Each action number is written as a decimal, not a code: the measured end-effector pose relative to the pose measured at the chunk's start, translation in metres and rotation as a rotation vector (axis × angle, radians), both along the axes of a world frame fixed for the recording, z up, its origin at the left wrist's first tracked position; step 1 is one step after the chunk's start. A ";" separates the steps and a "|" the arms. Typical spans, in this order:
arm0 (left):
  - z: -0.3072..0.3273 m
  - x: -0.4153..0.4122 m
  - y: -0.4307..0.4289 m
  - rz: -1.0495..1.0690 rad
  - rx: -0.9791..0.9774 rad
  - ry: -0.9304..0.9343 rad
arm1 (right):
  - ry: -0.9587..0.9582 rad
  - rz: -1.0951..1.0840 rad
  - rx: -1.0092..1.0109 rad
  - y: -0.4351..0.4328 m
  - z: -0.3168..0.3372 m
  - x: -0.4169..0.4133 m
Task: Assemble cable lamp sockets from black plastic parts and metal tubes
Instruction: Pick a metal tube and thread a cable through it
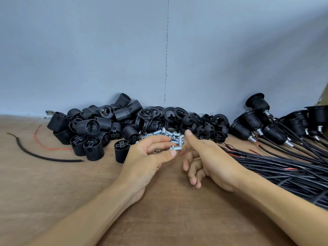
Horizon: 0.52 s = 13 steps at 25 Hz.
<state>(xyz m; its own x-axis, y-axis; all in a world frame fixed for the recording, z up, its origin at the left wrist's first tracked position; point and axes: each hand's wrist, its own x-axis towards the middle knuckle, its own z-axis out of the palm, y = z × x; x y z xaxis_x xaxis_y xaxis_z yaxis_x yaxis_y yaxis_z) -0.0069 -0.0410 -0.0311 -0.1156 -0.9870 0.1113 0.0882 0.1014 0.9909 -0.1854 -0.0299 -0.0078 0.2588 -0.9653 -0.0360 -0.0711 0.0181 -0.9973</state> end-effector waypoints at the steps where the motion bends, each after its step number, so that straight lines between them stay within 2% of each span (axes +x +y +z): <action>1: 0.000 0.000 0.000 -0.003 0.001 0.009 | 0.007 0.010 -0.019 0.000 0.000 0.000; 4: 0.000 0.000 0.000 -0.005 0.007 -0.005 | 0.049 0.028 -0.008 0.001 0.001 0.001; 13: 0.001 0.000 0.000 -0.005 0.007 -0.024 | -0.003 0.005 0.032 0.001 0.001 0.000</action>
